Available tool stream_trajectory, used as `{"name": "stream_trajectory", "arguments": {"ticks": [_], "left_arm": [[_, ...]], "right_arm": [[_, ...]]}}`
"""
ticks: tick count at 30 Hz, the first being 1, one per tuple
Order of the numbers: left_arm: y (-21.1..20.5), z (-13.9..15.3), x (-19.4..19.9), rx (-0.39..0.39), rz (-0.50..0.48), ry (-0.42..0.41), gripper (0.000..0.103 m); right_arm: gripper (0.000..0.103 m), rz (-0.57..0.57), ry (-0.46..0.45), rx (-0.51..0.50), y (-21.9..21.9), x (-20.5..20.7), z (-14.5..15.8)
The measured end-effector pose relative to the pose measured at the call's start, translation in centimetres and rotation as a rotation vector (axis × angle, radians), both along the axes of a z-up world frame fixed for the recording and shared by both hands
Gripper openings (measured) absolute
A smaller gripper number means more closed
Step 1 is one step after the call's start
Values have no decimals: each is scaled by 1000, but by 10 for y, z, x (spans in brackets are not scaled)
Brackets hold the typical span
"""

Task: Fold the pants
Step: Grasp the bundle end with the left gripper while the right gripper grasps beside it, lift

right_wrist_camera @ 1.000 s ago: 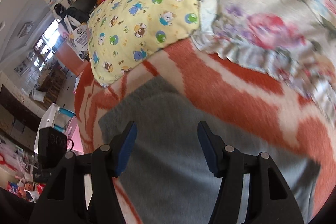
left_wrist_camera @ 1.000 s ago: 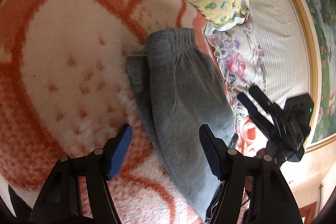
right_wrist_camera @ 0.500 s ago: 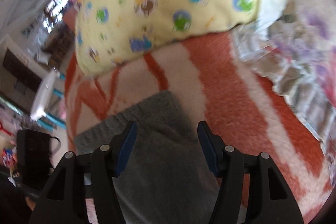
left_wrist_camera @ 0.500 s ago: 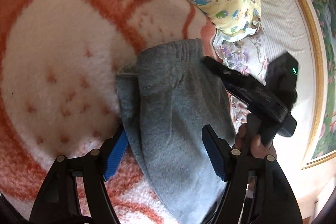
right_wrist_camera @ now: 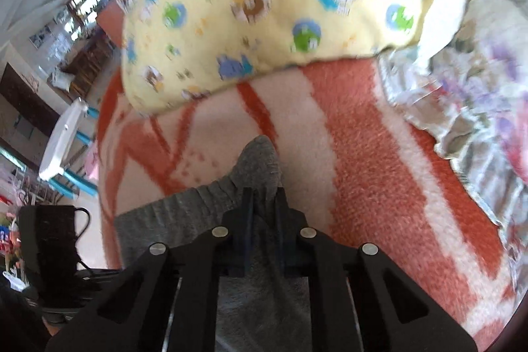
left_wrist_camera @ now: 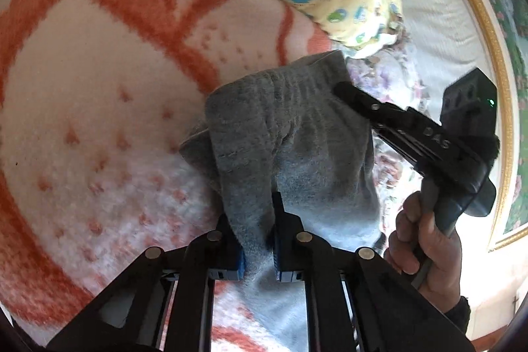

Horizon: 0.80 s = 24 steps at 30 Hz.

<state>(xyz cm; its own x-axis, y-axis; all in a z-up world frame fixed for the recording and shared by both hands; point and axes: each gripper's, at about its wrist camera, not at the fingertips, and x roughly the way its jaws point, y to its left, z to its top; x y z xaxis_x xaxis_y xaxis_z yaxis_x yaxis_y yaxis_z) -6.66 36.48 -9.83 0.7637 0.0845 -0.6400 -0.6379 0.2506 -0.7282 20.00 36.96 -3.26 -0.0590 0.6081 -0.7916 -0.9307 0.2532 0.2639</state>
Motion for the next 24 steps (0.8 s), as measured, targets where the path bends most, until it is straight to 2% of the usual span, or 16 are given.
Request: {"name": "stream_trajectory", "arguments": {"ticks": [7,10,16,18,20,24], "left_arm": [[-20,31,1,32,-23,-58,9],[-34,49,5,61,-60,-81,8],[-80,79,31,112,-179,-114,8],[-95,85,40,136,-211,-110,8],[-105,84,44,149,-236,-101,8],[-106,71,38,115,-234,-91,8]], "right_arm": [[13,-43,-28,156,-55,-8,54],[13,-75,-43,227,-86,-15,73],[5,-181,-35,346,-171,-18,102],[3,-226,-31,349,-197,-16,104],[3,-237,28,336,-208,-11,98],[4,-235,36,272,-208,-13,84]]}}
